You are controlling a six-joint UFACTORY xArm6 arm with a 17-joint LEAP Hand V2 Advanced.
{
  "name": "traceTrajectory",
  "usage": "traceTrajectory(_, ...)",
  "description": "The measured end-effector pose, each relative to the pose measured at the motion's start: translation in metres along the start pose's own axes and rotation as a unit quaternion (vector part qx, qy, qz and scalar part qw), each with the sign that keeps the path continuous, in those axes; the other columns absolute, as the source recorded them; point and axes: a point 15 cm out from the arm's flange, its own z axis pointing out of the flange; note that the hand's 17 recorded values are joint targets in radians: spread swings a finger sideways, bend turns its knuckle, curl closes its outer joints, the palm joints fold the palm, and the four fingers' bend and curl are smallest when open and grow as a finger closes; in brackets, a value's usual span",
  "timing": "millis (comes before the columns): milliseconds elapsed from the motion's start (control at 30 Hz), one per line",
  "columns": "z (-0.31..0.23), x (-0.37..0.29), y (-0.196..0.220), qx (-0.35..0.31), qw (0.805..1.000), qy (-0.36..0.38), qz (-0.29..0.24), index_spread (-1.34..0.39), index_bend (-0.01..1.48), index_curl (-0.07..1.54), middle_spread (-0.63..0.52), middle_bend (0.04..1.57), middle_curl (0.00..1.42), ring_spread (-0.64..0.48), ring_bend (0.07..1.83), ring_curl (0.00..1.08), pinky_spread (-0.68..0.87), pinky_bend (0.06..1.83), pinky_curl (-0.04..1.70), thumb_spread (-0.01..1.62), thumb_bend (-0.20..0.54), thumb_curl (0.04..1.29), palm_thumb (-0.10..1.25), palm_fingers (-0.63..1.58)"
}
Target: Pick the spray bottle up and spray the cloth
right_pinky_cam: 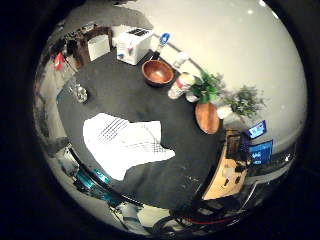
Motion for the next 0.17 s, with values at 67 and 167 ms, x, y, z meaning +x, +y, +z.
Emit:
traceTrajectory(67,-0.003,0.005,0.009,-0.002,1.0,0.005,0.006,-0.55,0.29,0.37,-0.16,0.24,0.32,0.16,0.57,0.08,0.63,0.96,0.11,0.96,-0.03,0.43,0.44,0.49)
traceTrajectory(167,0.001,0.012,0.033,-0.015,1.0,0.01,0.019,-0.55,0.28,0.37,-0.16,0.22,0.32,0.16,0.55,0.08,0.63,0.96,0.08,0.96,-0.029,0.43,0.45,0.5)
